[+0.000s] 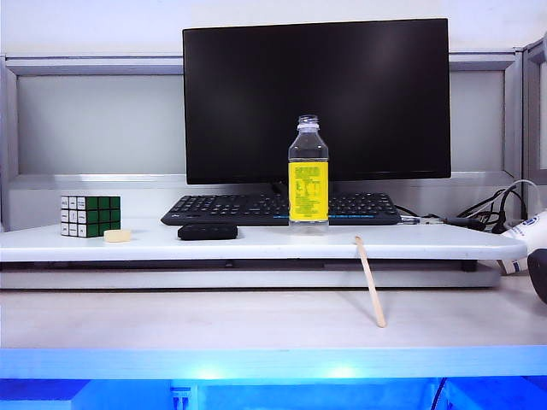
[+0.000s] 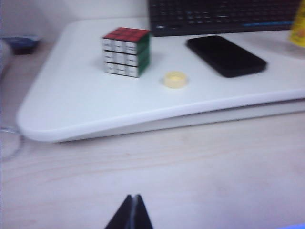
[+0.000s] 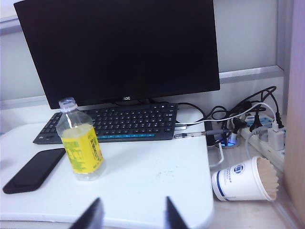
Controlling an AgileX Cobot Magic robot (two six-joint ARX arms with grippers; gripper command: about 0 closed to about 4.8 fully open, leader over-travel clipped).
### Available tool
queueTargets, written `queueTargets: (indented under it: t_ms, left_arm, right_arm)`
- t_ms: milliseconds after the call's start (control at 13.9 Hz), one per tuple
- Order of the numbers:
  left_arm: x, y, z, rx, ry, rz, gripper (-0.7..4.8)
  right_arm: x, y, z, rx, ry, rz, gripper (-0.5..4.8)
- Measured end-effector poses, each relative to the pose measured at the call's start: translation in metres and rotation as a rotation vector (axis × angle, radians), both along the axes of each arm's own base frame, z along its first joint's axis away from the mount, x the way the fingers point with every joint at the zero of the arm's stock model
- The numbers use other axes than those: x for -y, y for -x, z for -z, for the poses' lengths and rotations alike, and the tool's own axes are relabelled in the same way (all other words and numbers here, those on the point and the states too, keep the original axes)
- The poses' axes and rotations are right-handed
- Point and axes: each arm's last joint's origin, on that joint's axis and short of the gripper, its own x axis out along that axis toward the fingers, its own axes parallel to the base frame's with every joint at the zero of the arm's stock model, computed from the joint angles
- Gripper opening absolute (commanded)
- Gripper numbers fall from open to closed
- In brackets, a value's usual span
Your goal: Grab a stick from the table and stick it in a plastic bottle.
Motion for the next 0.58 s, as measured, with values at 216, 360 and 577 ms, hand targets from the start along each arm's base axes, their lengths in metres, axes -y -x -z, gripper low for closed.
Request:
queueTargets:
  t_ms: [216, 360, 577]
  left_arm:
    - [0.004, 0.002, -0.001, -0.023, 0.029, 0.119, -0.06]
    - [0.005, 0.003, -0.001, -0.03, 0.039, 0.164, -0.06]
    - [0.006, 0.003, -0.001, -0.033, 0.045, 0.191, -0.06]
  right_arm:
    - [-0.006, -0.034, -0.046, -0.17, -0.069, -0.188, 2.79]
    - [-0.009, -0.049, -0.056, -0.239, -0.129, -0.267, 2.8]
    - [-0.022, -0.095, -0.035, -0.732, -0.248, -0.406, 4.01]
